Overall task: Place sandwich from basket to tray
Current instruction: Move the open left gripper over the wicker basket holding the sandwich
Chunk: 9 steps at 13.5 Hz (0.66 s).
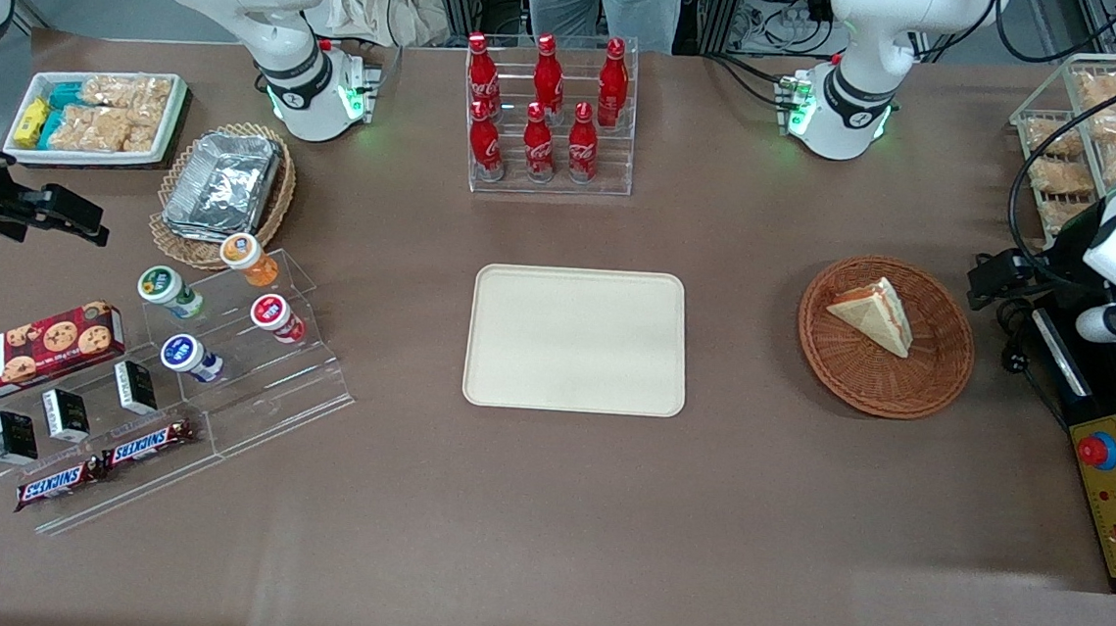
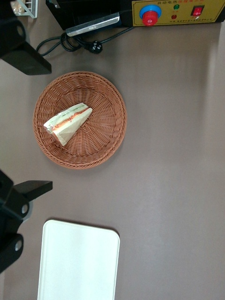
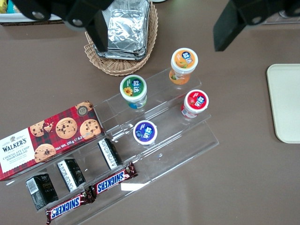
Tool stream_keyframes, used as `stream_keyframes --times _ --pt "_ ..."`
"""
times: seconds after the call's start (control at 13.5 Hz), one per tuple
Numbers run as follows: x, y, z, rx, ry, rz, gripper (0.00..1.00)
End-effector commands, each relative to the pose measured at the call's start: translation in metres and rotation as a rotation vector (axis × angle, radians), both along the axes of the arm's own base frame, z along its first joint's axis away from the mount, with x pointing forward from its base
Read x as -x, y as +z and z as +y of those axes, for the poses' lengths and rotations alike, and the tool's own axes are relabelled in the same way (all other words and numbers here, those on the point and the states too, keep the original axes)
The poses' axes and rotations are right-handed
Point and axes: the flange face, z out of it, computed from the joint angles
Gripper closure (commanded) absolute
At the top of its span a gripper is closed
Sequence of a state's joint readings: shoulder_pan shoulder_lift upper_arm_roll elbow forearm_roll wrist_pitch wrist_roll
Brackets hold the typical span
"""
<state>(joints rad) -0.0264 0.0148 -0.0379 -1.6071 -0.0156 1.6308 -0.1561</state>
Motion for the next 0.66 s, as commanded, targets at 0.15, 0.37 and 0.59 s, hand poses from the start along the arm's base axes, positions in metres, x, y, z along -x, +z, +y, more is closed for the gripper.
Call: stream_keyframes --times 0.15,0.37,0.59 --pt "0.003 0.006 -0.001 -0.013 0.017 0.001 0.0" --pt "0.005 0.001 -0.001 -0.02 0.042 0.031 0.0" --pt "0.014 -0.003 0.002 -0.047 0.126 0.067 0.0"
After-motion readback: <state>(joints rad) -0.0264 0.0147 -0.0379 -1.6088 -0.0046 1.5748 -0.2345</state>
